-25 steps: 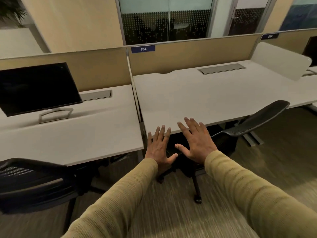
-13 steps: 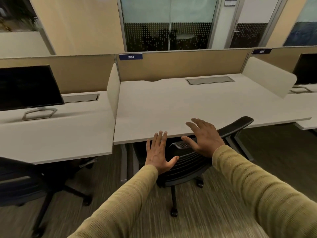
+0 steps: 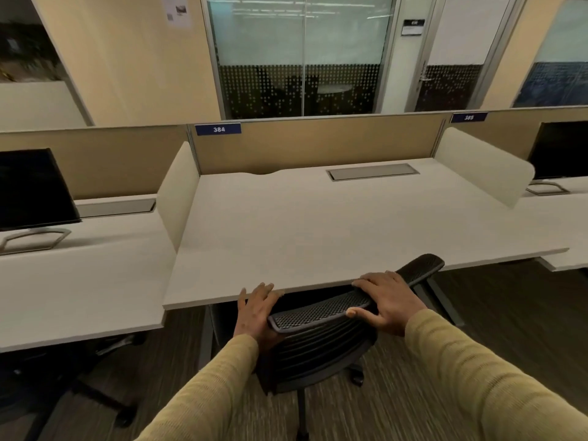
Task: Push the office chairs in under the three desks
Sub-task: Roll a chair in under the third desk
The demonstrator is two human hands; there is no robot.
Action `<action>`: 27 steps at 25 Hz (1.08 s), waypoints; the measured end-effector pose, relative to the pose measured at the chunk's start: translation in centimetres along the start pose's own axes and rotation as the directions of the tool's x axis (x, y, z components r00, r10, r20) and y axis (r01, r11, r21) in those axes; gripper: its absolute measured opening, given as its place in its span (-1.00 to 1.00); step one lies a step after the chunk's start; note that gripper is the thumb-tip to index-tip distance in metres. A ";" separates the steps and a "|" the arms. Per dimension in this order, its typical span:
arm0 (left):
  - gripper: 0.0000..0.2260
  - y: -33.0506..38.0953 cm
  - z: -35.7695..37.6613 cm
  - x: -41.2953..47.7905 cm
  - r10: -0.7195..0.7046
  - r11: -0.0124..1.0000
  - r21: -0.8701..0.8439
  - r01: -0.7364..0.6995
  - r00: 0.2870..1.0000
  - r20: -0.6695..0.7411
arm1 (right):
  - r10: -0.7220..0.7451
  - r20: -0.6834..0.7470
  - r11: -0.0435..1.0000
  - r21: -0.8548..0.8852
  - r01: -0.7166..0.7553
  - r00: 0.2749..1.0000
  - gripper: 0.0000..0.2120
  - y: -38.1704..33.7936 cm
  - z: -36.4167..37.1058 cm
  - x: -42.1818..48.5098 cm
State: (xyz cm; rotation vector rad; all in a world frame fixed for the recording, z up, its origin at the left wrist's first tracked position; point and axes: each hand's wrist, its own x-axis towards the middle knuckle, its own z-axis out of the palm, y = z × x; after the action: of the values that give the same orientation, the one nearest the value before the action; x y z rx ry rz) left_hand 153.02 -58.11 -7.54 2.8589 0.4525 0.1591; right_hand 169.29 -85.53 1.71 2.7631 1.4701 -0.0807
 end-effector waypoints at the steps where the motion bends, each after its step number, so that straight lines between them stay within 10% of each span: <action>1: -0.24 -0.3 0.4 0.4 0.008 1.000 0.008 -0.008 1.000 0.008 | -0.032 0.027 0.999 -0.007 0.032 0.999 -0.04 0.7 -0.3 0.6; 13: -0.66 0.3 1.4 1.0 -0.086 0.996 0.024 0.085 0.992 0.092 | -0.092 -0.018 0.994 0.061 0.093 0.996 -0.11 2.9 0.6 0.2; 27: -0.68 7.1 2.4 2.4 -0.165 0.986 0.056 0.159 0.975 0.150 | -0.038 -0.070 0.998 0.045 0.041 0.997 -0.12 8.1 0.5 -4.0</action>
State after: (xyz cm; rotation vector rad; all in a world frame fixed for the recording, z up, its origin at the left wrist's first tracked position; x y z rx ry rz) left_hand 157.73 -64.47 -7.91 2.8326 0.6611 -0.1019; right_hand 173.73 -93.35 1.28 2.8001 1.5591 -0.0206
